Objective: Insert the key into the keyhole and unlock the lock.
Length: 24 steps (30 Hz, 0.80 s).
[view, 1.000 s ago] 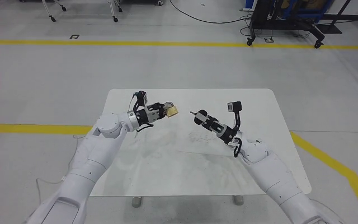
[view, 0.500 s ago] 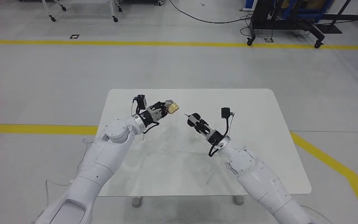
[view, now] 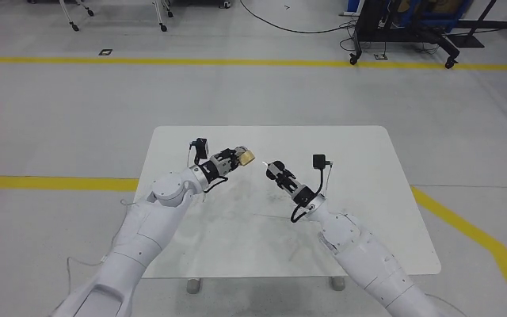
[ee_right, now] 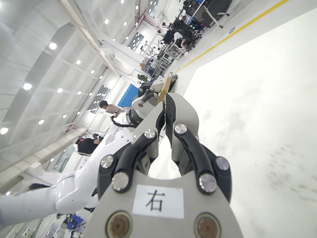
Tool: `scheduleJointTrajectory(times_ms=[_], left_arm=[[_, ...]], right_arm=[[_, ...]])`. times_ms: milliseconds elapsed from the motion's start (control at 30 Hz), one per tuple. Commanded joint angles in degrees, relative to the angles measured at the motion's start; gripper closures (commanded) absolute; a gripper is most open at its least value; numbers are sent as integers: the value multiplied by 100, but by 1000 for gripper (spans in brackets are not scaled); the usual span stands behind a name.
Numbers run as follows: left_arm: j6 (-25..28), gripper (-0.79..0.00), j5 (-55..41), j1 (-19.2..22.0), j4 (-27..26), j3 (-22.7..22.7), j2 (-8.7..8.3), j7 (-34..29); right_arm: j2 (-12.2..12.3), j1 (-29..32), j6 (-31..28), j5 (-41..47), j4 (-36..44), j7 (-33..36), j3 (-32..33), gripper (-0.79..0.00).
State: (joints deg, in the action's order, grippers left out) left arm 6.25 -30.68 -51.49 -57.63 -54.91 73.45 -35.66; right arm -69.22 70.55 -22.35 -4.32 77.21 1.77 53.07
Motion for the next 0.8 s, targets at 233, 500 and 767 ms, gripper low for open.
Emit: scheduleJointTrajectory(times_ms=[233, 500, 767], left_arm=[[191, 0, 102, -31, -18, -16, 54, 82], [135, 0, 118, -68, -32, -79, 85, 144], [65, 0, 137, -58, 0, -109, 119, 71]], right_arm=[[-192, -10, 357, 263, -35, -409, -189, 0], [-286, 4, 389, 167, 2, -494, -224, 0], [-390, -27, 451, 83, -42, -642, -249, 0]])
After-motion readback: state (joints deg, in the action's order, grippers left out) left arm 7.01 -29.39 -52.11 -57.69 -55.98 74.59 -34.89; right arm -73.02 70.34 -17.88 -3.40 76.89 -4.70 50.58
